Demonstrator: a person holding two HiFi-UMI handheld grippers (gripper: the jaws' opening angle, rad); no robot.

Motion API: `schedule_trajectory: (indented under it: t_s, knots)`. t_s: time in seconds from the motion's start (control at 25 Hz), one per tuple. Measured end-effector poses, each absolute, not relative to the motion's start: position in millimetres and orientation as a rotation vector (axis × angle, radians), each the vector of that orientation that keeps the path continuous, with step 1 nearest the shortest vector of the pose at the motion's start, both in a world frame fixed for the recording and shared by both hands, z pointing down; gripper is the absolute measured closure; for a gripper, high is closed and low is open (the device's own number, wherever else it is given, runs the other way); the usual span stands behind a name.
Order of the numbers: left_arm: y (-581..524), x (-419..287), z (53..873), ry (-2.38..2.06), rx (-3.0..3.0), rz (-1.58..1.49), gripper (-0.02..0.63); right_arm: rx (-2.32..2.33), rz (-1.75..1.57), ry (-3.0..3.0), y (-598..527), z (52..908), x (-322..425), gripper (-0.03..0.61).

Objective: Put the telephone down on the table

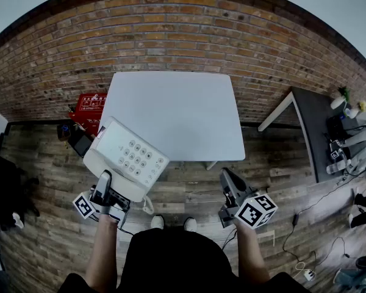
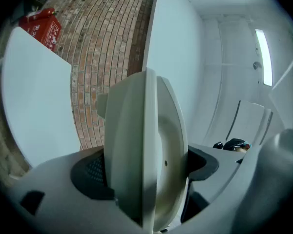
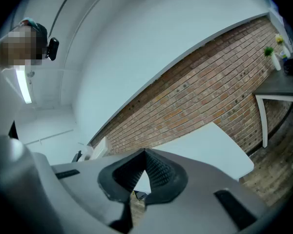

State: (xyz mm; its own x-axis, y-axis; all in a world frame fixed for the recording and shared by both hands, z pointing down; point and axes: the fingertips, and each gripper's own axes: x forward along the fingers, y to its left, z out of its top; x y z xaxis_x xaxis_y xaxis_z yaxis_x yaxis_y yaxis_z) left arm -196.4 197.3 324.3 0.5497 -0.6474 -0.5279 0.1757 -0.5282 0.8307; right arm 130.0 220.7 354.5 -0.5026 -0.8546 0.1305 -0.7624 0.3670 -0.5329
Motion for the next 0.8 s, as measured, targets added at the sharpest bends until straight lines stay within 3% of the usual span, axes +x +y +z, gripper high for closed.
schedule_trajectory:
  t_s: [0.8]
  knots:
    - [184,-232,335,-0.337,1.829,-1.087,0.199,-1.507,-0.798,2.394,217,349,100,0.557]
